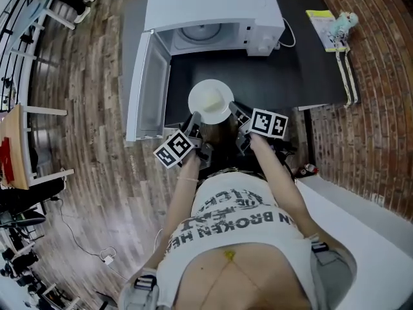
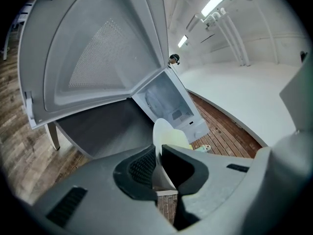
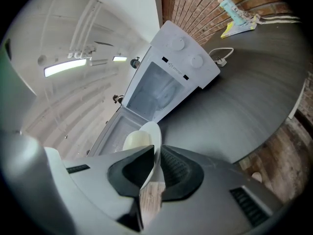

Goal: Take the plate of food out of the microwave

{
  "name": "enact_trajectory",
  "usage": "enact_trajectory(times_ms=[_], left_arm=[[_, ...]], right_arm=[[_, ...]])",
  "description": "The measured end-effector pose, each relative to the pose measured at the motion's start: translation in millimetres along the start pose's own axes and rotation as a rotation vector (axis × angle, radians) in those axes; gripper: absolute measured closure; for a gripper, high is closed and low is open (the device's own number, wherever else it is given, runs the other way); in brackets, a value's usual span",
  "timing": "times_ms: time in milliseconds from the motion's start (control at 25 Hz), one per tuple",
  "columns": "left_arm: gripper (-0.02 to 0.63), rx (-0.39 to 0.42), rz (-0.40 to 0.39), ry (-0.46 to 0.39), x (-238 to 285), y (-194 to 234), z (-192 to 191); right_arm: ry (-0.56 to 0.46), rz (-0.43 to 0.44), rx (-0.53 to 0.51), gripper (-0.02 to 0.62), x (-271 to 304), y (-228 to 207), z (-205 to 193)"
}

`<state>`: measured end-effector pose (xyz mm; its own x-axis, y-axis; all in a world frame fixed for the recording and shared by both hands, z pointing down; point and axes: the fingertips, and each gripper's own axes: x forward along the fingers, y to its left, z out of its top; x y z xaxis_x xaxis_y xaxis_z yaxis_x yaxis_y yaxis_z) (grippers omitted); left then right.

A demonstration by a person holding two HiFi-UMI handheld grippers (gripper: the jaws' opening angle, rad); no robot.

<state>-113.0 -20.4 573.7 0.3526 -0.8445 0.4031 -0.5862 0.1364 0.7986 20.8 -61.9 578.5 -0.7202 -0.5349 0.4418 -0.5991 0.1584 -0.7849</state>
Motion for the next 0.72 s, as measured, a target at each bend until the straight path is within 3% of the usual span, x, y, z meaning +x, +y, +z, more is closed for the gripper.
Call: enact_trajectory(times_ms=[400,720], left_arm=[[0.560,0.041,-0.049,0.060,-24.0,20.9,6.2],[0.560,0.053,-0.064,0.055,-32.2,22.4,9.9]], right_arm=[[-0.099,-0.017,0.047,0.556,1.2,14.9,-35.4],[-0.110,-0.008,0.063,0.557,2.6,20.3,-41.5]])
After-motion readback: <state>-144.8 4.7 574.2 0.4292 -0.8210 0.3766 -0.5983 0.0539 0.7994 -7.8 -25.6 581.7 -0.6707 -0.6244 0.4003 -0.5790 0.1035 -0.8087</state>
